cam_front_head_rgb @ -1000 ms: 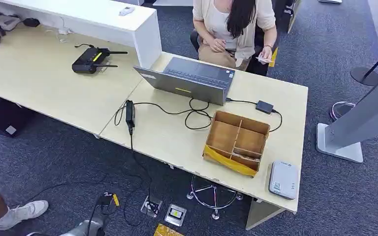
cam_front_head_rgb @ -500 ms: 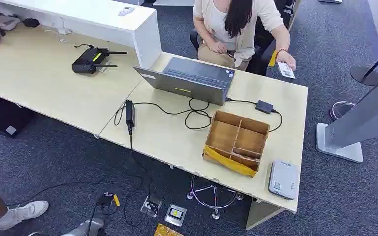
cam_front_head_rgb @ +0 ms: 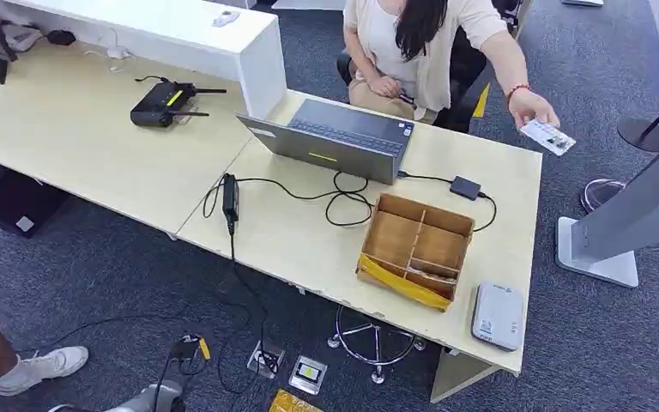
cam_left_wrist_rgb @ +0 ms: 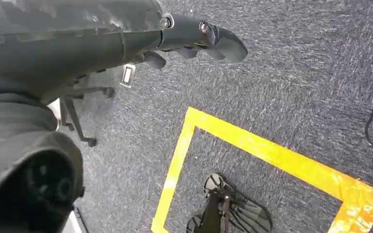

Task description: Pass the card to the sensor for recognition and then transmit it.

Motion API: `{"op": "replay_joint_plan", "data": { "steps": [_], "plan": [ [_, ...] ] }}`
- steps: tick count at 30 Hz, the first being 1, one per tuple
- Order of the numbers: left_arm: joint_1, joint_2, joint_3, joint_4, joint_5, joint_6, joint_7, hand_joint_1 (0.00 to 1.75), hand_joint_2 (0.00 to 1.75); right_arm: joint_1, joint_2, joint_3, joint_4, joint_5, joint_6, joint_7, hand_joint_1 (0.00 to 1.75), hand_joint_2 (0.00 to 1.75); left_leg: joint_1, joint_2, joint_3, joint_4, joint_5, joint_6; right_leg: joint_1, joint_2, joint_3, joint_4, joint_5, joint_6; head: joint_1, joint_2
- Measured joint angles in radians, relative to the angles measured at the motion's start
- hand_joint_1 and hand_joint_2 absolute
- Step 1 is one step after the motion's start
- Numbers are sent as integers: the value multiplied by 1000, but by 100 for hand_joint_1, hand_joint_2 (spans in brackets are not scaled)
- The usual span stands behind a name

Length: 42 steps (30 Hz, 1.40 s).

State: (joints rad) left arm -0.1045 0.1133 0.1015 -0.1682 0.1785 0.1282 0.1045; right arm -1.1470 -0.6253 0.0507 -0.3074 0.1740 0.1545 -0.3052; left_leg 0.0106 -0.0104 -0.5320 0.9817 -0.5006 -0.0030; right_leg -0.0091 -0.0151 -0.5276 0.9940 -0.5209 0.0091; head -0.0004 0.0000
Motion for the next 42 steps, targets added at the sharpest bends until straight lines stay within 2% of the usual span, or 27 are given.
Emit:
{"op": "replay_joint_plan", "data": {
  "steps": [5,12,13,22,26,35,42],
  "plan": [
    [0,0,0,1,0,0,0,0,0,-13,17,26,0,9,22,-16,0,0,0,0,0,0,0,0,0,0,0,0,0,0,0,0],
    [0,0,0,3,0,-5,-9,0,0,-45,76,75,-11,41,69,-45,0,0,1,0,0,0,0,0,1,0,0,0,0,0,0,0],
    [1,1,0,3,0,-5,-9,0,0,-50,87,85,-11,42,77,-50,0,175,1,0,0,0,0,0,1,0,0,1,0,0,0,0],
    [0,8,0,5,0,-5,-8,0,0,-71,165,162,-26,94,109,-65,0,175,1,1,0,0,0,0,1,1,0,1,0,0,0,0],
    [0,12,0,5,-2,-5,-8,0,0,-72,209,242,-28,262,26,-82,0,175,1,2,1,0,0,0,1,3,0,1,0,0,0,0],
    [0,19,0,5,-5,-21,-13,0,0,-62,259,381,-28,343,-37,-74,0,175,1,2,1,0,0,0,1,5,0,1,0,0,0,0],
    [1,24,-2,5,-5,-22,-19,0,0,-50,274,447,-28,349,-44,-72,0,175,1,2,1,0,0,0,1,4,-1,1,0,0,0,0]
  ]
}}
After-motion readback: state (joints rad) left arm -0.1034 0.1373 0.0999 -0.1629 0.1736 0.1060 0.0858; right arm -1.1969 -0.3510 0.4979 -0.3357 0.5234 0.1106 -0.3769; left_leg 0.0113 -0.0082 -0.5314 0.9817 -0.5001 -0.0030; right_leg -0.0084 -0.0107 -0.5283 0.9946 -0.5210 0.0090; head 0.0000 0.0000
